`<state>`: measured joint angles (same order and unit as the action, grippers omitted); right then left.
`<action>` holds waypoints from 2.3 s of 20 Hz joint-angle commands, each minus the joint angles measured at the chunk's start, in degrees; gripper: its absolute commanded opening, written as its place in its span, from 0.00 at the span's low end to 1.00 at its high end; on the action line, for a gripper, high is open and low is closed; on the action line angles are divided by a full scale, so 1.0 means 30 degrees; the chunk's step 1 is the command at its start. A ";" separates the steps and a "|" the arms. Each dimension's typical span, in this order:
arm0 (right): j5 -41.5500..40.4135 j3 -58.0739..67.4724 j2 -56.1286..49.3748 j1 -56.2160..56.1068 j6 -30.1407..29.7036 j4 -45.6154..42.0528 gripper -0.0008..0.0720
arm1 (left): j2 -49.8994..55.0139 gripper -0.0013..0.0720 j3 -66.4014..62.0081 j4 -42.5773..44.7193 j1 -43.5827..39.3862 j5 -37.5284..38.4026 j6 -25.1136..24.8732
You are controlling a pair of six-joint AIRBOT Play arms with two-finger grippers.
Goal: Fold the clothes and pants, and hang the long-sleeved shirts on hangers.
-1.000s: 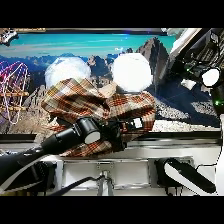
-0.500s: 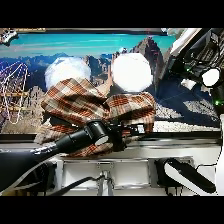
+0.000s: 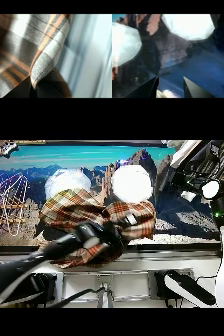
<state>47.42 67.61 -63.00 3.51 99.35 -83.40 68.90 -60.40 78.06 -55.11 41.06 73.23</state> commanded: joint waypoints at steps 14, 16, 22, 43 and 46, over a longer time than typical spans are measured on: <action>0.0816 -0.4226 -0.0007 0.0000 -0.3512 0.4874 0.66 | -0.9770 0.05 -0.0015 -0.0015 0.5668 0.1428 0.0517; 0.2382 -0.5413 0.0029 0.0000 -0.4503 0.7184 0.66 | -0.9770 0.05 -0.0015 -0.0015 0.5668 0.1246 0.0517; -0.0306 -0.8794 0.0882 -0.1450 -0.5530 1.0273 0.80 | -0.9770 0.05 -0.0015 -0.0022 0.5668 0.0459 0.0532; -0.4685 -0.7992 -0.3300 -0.5399 -0.9005 1.7435 0.77 | -0.9770 0.05 -0.0015 -0.0015 0.5668 0.0452 0.0525; -0.4422 -0.8000 -0.3293 -0.5625 -0.8998 1.7886 0.76 | -0.9770 0.05 -0.0015 -0.0015 0.5668 0.0452 0.0525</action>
<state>33.91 43.57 -72.62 -12.12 72.49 -32.01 39.64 -60.40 78.00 -38.13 42.44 74.81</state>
